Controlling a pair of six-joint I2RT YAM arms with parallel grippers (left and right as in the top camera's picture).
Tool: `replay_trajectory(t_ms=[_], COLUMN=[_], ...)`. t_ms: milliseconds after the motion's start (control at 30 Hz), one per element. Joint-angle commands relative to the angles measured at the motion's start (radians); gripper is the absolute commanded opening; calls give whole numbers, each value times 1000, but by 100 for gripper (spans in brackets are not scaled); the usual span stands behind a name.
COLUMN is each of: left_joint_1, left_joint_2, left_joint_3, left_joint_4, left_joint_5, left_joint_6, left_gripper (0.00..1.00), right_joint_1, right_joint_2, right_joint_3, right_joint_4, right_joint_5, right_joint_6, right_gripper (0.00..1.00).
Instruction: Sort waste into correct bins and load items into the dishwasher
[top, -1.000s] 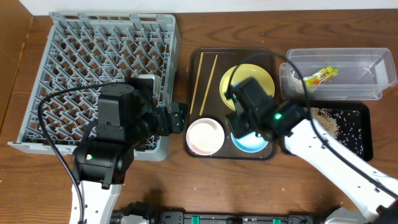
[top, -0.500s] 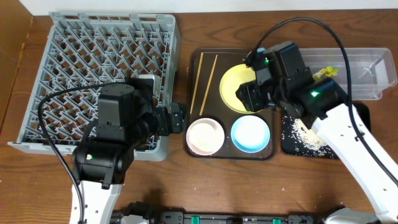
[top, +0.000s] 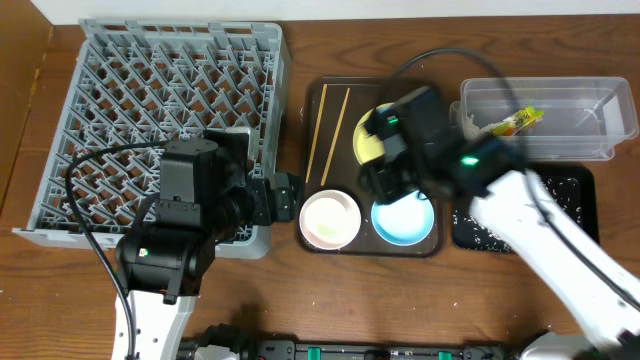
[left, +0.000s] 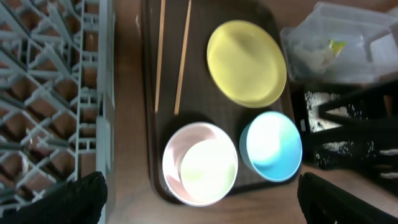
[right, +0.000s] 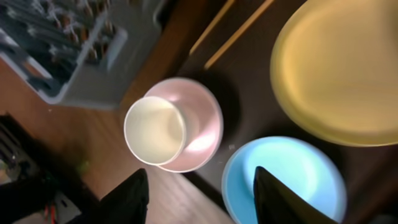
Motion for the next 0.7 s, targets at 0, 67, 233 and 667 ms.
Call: replay_trajectory(t_ms=[0, 67, 233, 667], left_joint_1=[-3, -3, -3, 190], left_joint_2=[5, 12, 23, 3], left_joint_3=[13, 12, 13, 13], left_joint_4=[-44, -82, -134, 0], left_joint_5=[13, 12, -5, 397], left_joint_6=[-1, -1, -50, -275], left_gripper=[98, 98, 98, 98], right_joint_1=[79, 103, 121, 67], right_joint_2=[128, 177, 273, 280], right_joint_3=[-14, -13, -13, -8], right_joint_4=[12, 29, 73, 94], right_joint_5=[-15, -15, 9, -46], right_joint_6=[43, 46, 80, 53], right_gripper=[54, 53, 48, 1])
